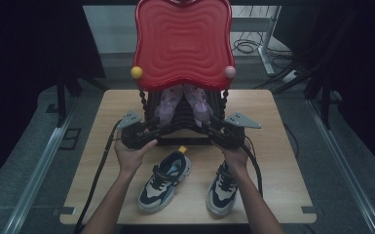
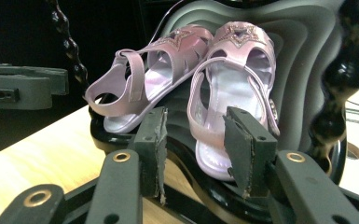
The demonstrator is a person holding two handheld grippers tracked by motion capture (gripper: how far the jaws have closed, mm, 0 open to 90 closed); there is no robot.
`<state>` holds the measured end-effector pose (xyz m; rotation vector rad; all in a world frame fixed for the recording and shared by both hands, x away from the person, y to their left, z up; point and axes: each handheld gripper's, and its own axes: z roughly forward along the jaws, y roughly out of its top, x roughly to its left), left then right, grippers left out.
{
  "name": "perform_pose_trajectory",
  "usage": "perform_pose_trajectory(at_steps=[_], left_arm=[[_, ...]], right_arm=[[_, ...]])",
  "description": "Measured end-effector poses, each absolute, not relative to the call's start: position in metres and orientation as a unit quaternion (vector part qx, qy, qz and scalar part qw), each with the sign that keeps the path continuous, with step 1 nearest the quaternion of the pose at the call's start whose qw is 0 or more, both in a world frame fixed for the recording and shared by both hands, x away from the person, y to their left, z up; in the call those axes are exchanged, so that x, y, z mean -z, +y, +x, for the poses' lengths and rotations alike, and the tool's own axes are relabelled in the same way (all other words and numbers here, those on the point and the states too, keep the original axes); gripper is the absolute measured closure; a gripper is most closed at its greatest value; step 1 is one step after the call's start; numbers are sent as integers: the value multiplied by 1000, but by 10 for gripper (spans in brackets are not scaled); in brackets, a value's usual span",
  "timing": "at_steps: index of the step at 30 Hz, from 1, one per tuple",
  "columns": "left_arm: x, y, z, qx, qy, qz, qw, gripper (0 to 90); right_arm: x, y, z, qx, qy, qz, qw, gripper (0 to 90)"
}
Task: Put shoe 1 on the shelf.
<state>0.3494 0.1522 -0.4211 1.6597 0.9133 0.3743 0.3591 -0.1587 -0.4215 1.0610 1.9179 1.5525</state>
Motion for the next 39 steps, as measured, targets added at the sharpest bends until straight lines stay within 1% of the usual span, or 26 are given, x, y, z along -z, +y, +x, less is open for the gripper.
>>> perform_pose_trajectory(at_steps=[10, 13, 18, 23, 34, 39], left_arm=[[432, 155, 337, -130, 383, 724, 559, 504], [435, 157, 331, -123, 381, 729, 555, 502], [442, 163, 322, -107, 381, 730, 557, 501], [447, 167, 314, -98, 382, 731, 556, 501], [451, 172, 294, -84, 375, 736, 557, 509], [455, 175, 285, -77, 376, 738, 556, 510]], right_arm=[[427, -172, 340, -568, 702, 378, 207, 580], [430, -177, 333, -569, 701, 378, 207, 580], [436, -185, 321, -567, 704, 367, 220, 579], [438, -190, 309, -570, 707, 357, 219, 577], [444, -199, 292, -565, 724, 344, 194, 556], [447, -202, 288, -559, 731, 341, 191, 551]])
